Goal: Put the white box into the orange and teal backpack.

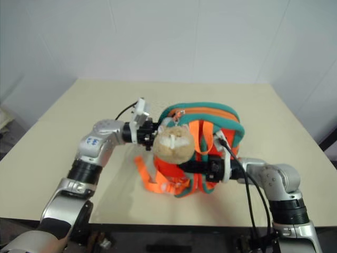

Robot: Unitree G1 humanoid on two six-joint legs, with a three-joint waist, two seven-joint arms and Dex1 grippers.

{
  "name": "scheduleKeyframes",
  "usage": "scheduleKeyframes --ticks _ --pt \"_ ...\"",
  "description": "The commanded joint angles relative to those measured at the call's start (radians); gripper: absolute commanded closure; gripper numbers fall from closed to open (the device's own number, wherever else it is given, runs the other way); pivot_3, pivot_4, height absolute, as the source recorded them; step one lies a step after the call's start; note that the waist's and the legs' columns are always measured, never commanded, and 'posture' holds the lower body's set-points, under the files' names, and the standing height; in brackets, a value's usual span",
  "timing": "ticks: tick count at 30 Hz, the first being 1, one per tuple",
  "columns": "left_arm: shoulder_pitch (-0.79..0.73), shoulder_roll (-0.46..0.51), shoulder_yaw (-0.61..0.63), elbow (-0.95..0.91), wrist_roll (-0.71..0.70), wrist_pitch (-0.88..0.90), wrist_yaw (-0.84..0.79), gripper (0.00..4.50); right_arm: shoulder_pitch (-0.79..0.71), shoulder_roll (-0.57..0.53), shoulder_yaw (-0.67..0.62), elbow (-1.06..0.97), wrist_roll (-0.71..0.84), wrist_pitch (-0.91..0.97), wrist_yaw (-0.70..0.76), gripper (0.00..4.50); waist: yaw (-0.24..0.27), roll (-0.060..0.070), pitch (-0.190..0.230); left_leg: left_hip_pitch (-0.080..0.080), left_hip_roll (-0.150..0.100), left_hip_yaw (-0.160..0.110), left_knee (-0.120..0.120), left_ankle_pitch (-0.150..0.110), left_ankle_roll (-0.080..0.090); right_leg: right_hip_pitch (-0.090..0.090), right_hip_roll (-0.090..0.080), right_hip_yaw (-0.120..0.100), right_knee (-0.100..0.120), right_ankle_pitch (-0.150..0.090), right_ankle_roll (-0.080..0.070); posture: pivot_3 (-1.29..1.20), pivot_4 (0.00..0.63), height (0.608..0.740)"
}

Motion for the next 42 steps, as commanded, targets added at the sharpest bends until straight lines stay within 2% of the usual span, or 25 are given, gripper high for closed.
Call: scheduleKeyframes --ticks 1,3,4,11,15,20,27,35,42 --pt "0.010 0.037 0.015 -0.104 -0.041 0.023 -0.048 0.72 0.011 0.003 -0.009 -0.044 0.023 0.005 -0.010 4.44 -0.005 0.000 0.000 0.000 0.000 0.000 0.000 0.000 0.000 0.000 0.000 0.000 0.000 0.000 0.000 0.00 0.150 0.740" --pt "0.025 0.082 0.031 -0.143 -0.072 0.071 -0.087 0.12 0.015 0.006 -0.005 -0.044 0.022 0.002 -0.011 4.44 -0.009 0.001 0.001 0.000 0.000 0.000 -0.001 0.000 0.000 -0.001 0.000 0.000 0.000 0.000 0.000 0.00 0.150 0.740" --pt "0.030 0.097 0.036 -0.156 -0.085 0.087 -0.102 0.05 0.015 0.006 -0.003 -0.044 0.021 0.002 -0.011 4.44 -0.011 0.001 0.001 0.000 0.000 0.000 -0.001 0.000 0.000 -0.001 0.000 0.000 0.001 0.000 0.000 0.00 0.150 0.740" --pt "0.032 0.257 0.098 -0.158 -0.111 0.138 -0.156 0.05 -0.002 0.008 0.010 -0.022 0.008 -0.010 -0.001 4.44 -0.013 0.001 0.001 0.000 0.000 0.000 0.000 0.000 0.000 -0.001 0.000 0.001 0.001 0.000 0.000 0.00 0.150 0.740" --pt "0.022 0.317 0.133 -0.124 -0.105 0.139 -0.154 0.05 -0.007 0.009 0.017 -0.016 0.003 -0.014 0.004 4.44 -0.008 0.001 0.001 0.000 0.000 0.000 0.000 0.000 0.000 -0.001 0.000 0.001 0.001 0.000 0.000 0.00 0.150 0.740" --pt "0.032 0.357 0.144 -0.124 -0.111 0.170 -0.165 0.05 -0.012 0.013 0.022 -0.009 -0.001 -0.018 0.006 4.44 -0.005 0.001 0.001 0.000 0.000 0.000 0.000 0.000 0.000 -0.001 0.001 0.001 0.001 0.000 0.000 0.00 0.150 0.740" --pt "0.040 0.391 0.256 -0.236 -0.316 0.419 -0.154 0.05 -0.014 0.013 0.027 -0.006 -0.002 -0.019 0.007 4.44 -0.009 0.001 0.001 0.000 0.000 0.000 0.000 0.000 0.000 -0.001 0.001 0.001 0.002 0.000 0.000 0.00 0.150 0.740" --pt "0.073 0.436 0.276 -0.340 -0.422 0.564 -0.132 0.05 -0.015 0.022 0.037 0.002 -0.005 -0.025 0.006 4.44 -0.013 0.001 0.001 0.001 0.000 0.000 0.000 0.000 0.000 -0.001 0.001 0.001 0.003 0.000 0.000 0.00 0.150 0.740" --pt "0.143 0.446 0.272 -0.397 -0.430 0.572 -0.088 0.05 -0.010 0.035 0.038 0.001 -0.011 -0.029 0.004 4.44 -0.024 0.001 0.001 0.001 0.000 0.000 0.000 0.000 0.000 -0.001 0.001 0.002 0.003 0.000 0.000 0.00 0.150 0.740"
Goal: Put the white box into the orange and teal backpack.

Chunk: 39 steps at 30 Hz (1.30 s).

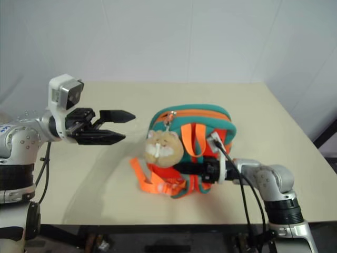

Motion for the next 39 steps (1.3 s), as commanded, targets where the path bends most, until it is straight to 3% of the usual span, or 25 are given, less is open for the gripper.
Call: scheduleKeyframes --ticks 1,15,18,25,30,39 --pt "0.019 0.020 0.021 -0.046 -0.020 -0.002 0.021 0.05 -0.006 0.005 0.003 -0.009 0.003 -0.004 0.005 4.44 -0.004 0.000 0.000 0.000 0.000 0.000 0.000 0.000 0.000 0.000 0.000 0.000 0.000 0.000 0.000 0.00 0.150 0.740" --pt "0.132 -0.041 -0.086 -0.014 0.140 -0.236 0.060 0.05 -0.009 0.017 0.001 -0.011 0.001 -0.002 -0.002 4.44 -0.004 0.000 0.000 0.000 0.000 0.000 0.000 0.000 0.000 0.000 0.000 0.000 0.000 0.000 0.000 0.00 0.150 0.740" --pt "0.125 -0.031 -0.065 0.005 0.131 -0.235 0.055 0.67 -0.001 0.015 -0.003 -0.016 0.003 -0.001 -0.004 4.44 -0.006 0.000 0.000 0.000 0.000 0.000 0.000 0.000 0.000 0.000 0.000 0.001 0.000 0.000 0.000 0.00 0.150 0.740" --pt "0.104 0.029 -0.026 0.071 0.139 -0.259 0.031 2.90 0.004 0.020 -0.005 -0.017 0.003 -0.005 -0.011 4.44 -0.005 0.000 0.000 0.000 0.000 0.000 0.000 0.000 0.000 0.000 0.000 0.001 0.000 0.000 0.000 0.00 0.150 0.740" --pt "0.101 0.013 -0.044 0.087 0.169 -0.301 0.050 4.49 0.006 0.029 -0.004 -0.015 0.003 -0.010 -0.014 4.44 -0.004 0.000 0.000 0.000 0.000 0.000 0.000 0.000 0.000 0.000 0.000 0.000 0.000 0.000 0.000 0.00 0.150 0.740" --pt "0.093 -0.075 -0.123 0.132 0.258 -0.413 0.074 4.49 0.014 0.037 -0.010 -0.026 0.004 -0.011 -0.023 4.44 -0.005 0.000 0.000 0.000 0.000 0.000 0.000 0.000 0.000 0.000 0.000 0.001 0.000 0.000 0.000 0.00 0.150 0.740"
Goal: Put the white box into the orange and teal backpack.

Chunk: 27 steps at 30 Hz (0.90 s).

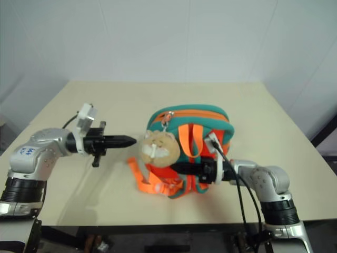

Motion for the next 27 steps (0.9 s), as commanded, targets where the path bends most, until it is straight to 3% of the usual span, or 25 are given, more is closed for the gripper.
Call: scheduleKeyframes --ticks 1,11,21,27 --pt "-0.033 -0.026 -0.017 0.045 0.059 -0.083 0.021 4.49 0.012 0.004 -0.013 -0.030 0.012 -0.005 -0.012 4.44 0.001 0.000 0.000 0.000 0.000 0.000 0.000 0.000 0.000 0.000 0.000 0.000 0.000 0.000 0.000 0.00 0.150 0.740" --pt "-0.097 -0.131 -0.041 0.189 0.144 -0.234 0.043 4.49 0.037 0.004 -0.029 -0.067 0.034 0.003 -0.040 4.44 0.003 0.000 0.000 0.000 0.000 0.000 0.000 0.000 0.000 0.000 0.000 0.000 0.000 0.000 0.000 0.00 0.150 0.740" --pt "-0.094 -0.214 -0.073 0.180 0.142 -0.243 0.036 4.49 0.044 0.008 -0.036 -0.078 0.048 -0.001 -0.059 4.44 0.004 0.000 0.000 0.000 0.000 0.000 0.001 0.000 0.000 0.000 0.000 0.000 0.000 0.000 0.000 0.00 0.150 0.740" --pt "-0.090 -0.139 -0.009 0.136 0.095 -0.197 0.004 4.49 0.047 0.009 -0.039 -0.081 0.054 0.002 -0.066 4.44 0.001 0.000 0.000 0.000 0.000 0.000 0.001 0.000 0.000 0.000 0.000 0.000 0.001 0.000 0.001 0.00 0.150 0.740"
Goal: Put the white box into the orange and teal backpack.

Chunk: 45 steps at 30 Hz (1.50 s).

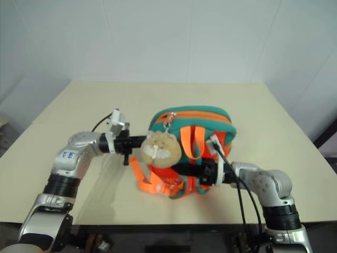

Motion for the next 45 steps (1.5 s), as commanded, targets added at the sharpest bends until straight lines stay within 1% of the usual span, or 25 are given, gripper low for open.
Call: scheduleKeyframes --ticks 1,3,6,8,11,13,14,15,17,18,22,25,33,35,38,41,45 --pt "-0.008 0.072 0.063 -0.066 -0.049 0.045 -0.039 4.49 0.006 0.000 -0.013 -0.034 0.024 0.000 0.000 4.44 -0.006 0.000 0.000 0.000 0.000 0.000 0.000 0.000 0.000 0.000 0.000 0.000 0.000 0.000 0.000 0.00 0.150 0.740" --pt "-0.007 0.129 0.088 -0.100 -0.085 0.122 -0.058 4.49 0.005 0.000 -0.011 -0.031 0.023 -0.001 0.002 4.44 -0.009 0.000 0.000 0.000 0.000 0.000 -0.001 0.000 0.000 0.000 0.000 0.000 0.000 0.000 0.000 0.00 0.150 0.740" --pt "-0.010 0.191 0.129 -0.138 -0.116 0.193 -0.040 3.88 0.002 0.000 -0.005 -0.024 0.018 -0.003 0.008 4.44 -0.005 0.000 0.000 0.000 0.000 0.000 -0.002 0.000 0.000 -0.001 0.000 0.000 0.000 0.000 0.000 0.00 0.150 0.740" --pt "-0.015 0.214 0.171 -0.164 -0.158 0.243 -0.024 3.26 -0.002 0.001 -0.001 -0.019 0.015 -0.004 0.011 4.44 -0.004 0.000 0.000 0.000 0.000 0.000 -0.001 0.000 0.000 0.000 0.000 0.000 0.000 0.000 0.000 0.00 0.150 0.740" --pt "-0.010 0.254 0.216 -0.228 -0.245 0.372 -0.026 2.33 -0.008 0.002 0.004 -0.008 0.009 -0.007 0.019 4.44 -0.003 0.000 0.000 0.000 0.000 0.000 -0.001 0.000 0.000 0.000 0.000 0.000 0.000 0.000 0.000 0.00 0.150 0.740" --pt "-0.005 0.264 0.241 -0.270 -0.318 0.467 -0.015 1.66 -0.011 0.002 0.009 -0.002 0.005 -0.009 0.025 4.44 -0.003 0.000 0.000 0.000 0.000 0.000 -0.001 0.000 0.000 0.000 0.000 0.000 0.000 0.000 0.000 0.00 0.150 0.740" --pt "0.001 0.267 0.252 -0.311 -0.378 0.540 -0.010 1.32 -0.016 0.005 0.015 0.005 0.000 -0.010 0.030 4.44 -0.004 0.000 0.000 0.000 0.000 0.000 -0.001 0.000 0.000 0.000 0.000 0.000 0.000 0.000 0.000 0.00 0.150 0.740" --pt "0.006 0.268 0.259 -0.342 -0.421 0.592 -0.002 1.00 -0.019 0.006 0.018 0.008 -0.003 -0.011 0.034 4.44 -0.004 0.000 0.000 0.000 0.000 0.000 -0.001 0.000 0.000 0.000 0.000 0.000 0.000 0.000 0.000 0.00 0.150 0.740" --pt "0.029 0.272 0.239 -0.423 -0.461 0.645 0.006 0.34 -0.026 0.009 0.024 0.016 -0.006 -0.013 0.040 4.44 -0.004 0.000 0.000 0.000 0.000 0.000 -0.001 0.000 0.000 0.000 0.000 0.000 0.000 0.000 0.000 0.00 0.150 0.740" --pt "0.038 0.263 0.229 -0.457 -0.467 0.644 0.016 0.03 -0.029 0.010 0.026 0.018 -0.007 -0.014 0.042 4.44 -0.005 0.000 0.000 0.000 0.000 0.000 -0.001 0.000 0.000 0.000 0.000 0.000 0.000 0.000 0.000 0.00 0.150 0.740" --pt "0.033 0.188 0.238 -0.525 -0.497 0.612 0.093 0.03 -0.033 0.010 0.033 0.023 -0.008 -0.016 0.047 4.44 -0.004 0.000 0.000 0.000 0.000 0.000 -0.001 0.000 0.000 0.000 0.000 0.001 0.001 0.000 0.000 0.00 0.150 0.740" --pt "0.032 0.167 0.231 -0.560 -0.509 0.605 0.118 0.03 -0.032 0.011 0.033 0.022 -0.006 -0.016 0.046 4.44 -0.005 0.000 0.000 0.001 0.000 0.000 0.000 0.000 0.000 0.000 0.000 0.001 0.001 0.000 0.000 0.00 0.150 0.740" --pt "0.096 0.191 0.117 -0.598 -0.414 0.523 0.083 0.03 -0.026 0.017 0.029 0.014 -0.001 -0.015 0.037 4.44 -0.005 0.000 0.000 0.001 0.000 0.000 -0.001 0.000 0.000 0.000 0.001 0.002 0.000 0.000 0.000 0.00 0.150 0.740" --pt "0.106 0.184 0.086 -0.600 -0.393 0.500 0.079 0.03 -0.025 0.019 0.027 0.014 -0.001 -0.017 0.035 4.44 -0.005 0.000 0.000 0.001 0.000 0.000 -0.001 0.000 0.000 0.000 0.001 0.002 0.000 0.000 0.000 0.00 0.150 0.740" --pt "0.105 0.172 0.022 -0.583 -0.322 0.423 0.063 0.03 -0.028 0.017 0.027 0.016 -0.002 -0.016 0.036 4.44 -0.003 0.000 0.000 0.001 0.000 0.000 -0.001 0.000 0.000 0.000 0.000 0.002 0.000 0.000 0.000 0.00 0.150 0.740" --pt "0.092 0.146 -0.010 -0.556 -0.282 0.364 0.058 0.03 -0.031 0.015 0.024 0.018 -0.002 -0.016 0.036 4.44 -0.004 0.000 0.000 0.001 0.000 0.000 -0.001 0.000 0.000 0.000 0.000 0.002 0.000 0.000 0.000 0.00 0.150 0.740" --pt "0.059 0.069 -0.024 -0.533 -0.271 0.328 0.085 0.03 -0.029 0.016 0.024 0.015 -0.001 -0.015 0.033 4.44 -0.002 0.000 0.000 0.001 0.000 0.000 -0.001 0.000 0.000 0.000 0.000 0.002 0.000 0.000 0.000 0.00 0.150 0.740"
